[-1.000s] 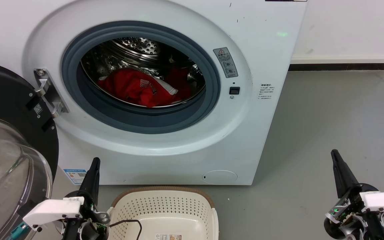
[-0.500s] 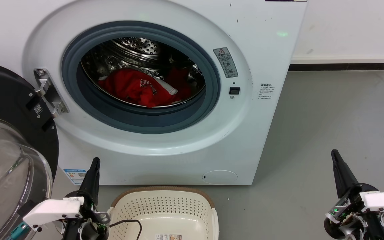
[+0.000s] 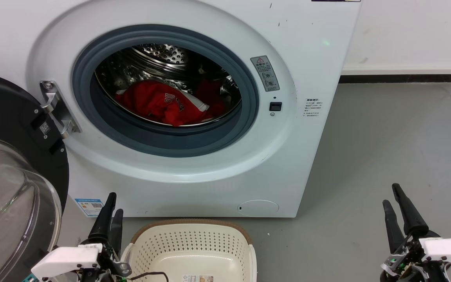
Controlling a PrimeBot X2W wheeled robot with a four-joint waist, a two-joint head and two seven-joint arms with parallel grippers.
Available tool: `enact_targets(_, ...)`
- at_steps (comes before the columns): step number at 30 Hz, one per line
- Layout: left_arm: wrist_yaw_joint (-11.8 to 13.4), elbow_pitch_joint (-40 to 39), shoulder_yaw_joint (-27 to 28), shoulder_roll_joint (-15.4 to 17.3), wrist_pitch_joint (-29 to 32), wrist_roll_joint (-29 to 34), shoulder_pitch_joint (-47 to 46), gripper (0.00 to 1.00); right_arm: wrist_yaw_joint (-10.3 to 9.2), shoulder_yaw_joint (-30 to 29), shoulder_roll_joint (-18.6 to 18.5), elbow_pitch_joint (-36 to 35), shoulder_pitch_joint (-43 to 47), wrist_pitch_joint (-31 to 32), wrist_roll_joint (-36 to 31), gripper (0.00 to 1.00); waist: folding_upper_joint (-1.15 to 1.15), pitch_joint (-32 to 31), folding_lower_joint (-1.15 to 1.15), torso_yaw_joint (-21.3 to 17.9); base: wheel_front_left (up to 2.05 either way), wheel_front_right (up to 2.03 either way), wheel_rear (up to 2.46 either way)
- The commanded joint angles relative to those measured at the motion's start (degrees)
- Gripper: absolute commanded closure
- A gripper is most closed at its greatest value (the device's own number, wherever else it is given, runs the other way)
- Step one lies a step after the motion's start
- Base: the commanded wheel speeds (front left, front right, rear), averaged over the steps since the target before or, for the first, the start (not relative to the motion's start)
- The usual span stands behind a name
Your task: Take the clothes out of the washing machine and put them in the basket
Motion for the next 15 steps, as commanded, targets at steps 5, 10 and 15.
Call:
enact_targets(5, 0.0, -2.7, 0.4, 0.1, -2.2, 3.7, -0.5, 0.0, 0.0, 0.2, 0.0, -1.6, -0.3, -2.1, -3.0, 0.0, 0.0, 0.0, 0.0, 0.0, 0.0, 0.0, 0.0)
enact_targets(10, 0.9, -4.6, 0.7, 0.1, -3.5, 9.1, -0.4, 0.0, 0.0, -0.2, 0.0, -3.1, 0.1, -3.5, -8.3, 0.0, 0.0, 0.1, 0.0, 0.0, 0.0, 0.0, 0.0)
enact_targets(15, 2.1, -6.3, 0.2, 0.1, -4.6, 13.8, -0.1, 0.0, 0.0, -0.1, 0.0, -4.9, 0.5, -4.5, -13.3, 0.0, 0.0, 0.2, 0.0, 0.0, 0.0, 0.0, 0.0)
